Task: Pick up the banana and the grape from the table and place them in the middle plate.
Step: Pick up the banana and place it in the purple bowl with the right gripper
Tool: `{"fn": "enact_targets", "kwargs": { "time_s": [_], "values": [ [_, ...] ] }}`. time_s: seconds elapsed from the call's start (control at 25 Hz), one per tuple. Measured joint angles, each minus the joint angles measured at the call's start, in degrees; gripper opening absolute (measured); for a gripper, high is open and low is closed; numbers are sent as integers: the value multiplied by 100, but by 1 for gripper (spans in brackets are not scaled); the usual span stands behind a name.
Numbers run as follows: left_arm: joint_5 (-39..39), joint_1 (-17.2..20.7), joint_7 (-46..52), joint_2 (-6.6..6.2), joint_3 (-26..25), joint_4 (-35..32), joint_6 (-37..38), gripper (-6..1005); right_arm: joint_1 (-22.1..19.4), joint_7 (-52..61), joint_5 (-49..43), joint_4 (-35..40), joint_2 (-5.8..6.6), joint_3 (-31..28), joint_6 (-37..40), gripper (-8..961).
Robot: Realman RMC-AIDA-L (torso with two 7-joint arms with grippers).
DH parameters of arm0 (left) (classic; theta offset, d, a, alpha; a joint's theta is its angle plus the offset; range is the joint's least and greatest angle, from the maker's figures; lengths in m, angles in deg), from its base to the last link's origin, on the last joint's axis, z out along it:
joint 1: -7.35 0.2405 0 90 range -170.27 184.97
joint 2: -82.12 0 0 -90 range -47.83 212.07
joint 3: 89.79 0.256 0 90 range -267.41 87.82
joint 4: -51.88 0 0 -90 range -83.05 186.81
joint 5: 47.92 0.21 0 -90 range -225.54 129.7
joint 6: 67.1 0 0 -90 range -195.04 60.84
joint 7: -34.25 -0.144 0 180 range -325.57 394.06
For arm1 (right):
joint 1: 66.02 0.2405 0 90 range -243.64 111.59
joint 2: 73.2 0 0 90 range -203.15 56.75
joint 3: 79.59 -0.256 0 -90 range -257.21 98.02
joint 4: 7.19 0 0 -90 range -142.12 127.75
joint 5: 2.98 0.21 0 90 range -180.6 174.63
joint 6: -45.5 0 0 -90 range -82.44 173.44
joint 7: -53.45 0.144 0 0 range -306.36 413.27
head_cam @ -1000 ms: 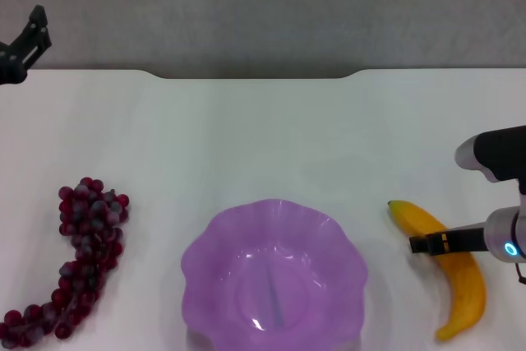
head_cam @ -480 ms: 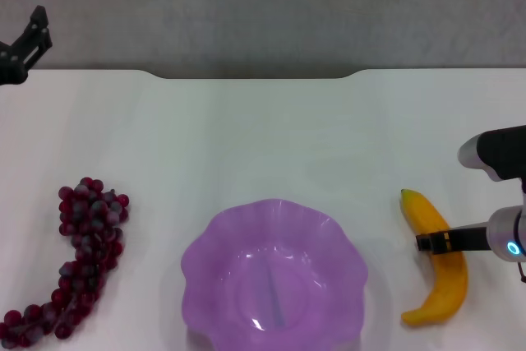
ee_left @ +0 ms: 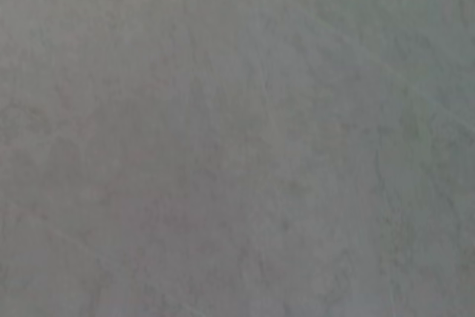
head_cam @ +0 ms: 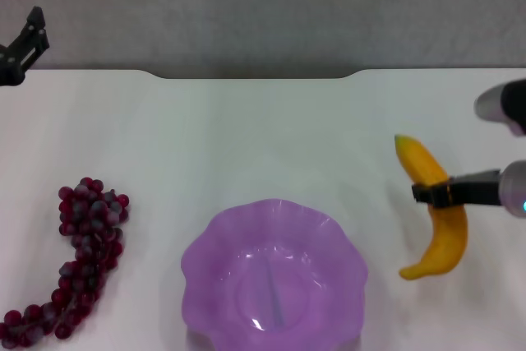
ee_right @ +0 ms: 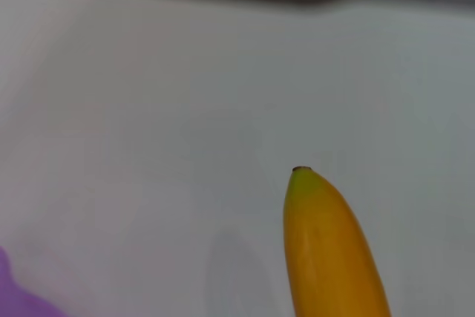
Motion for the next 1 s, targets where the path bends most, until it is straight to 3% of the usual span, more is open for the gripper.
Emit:
{"fn": "enact_targets", "kwargs": {
  "time_s": [0.2, 0.36, 1.0],
  "values": [
    [0, 3, 1, 0, 0, 2, -1, 873, -230, -188, 0, 978, -1, -123, -431, 500],
    [0, 4, 1, 0, -1, 2, -1, 873, -209, -358, -3, 1300, -2, 11, -669, 500],
    [0, -13, 1, 0, 0, 2, -1, 873, 445, -661, 28, 1486, -18, 1762, -720, 500]
  ]
}}
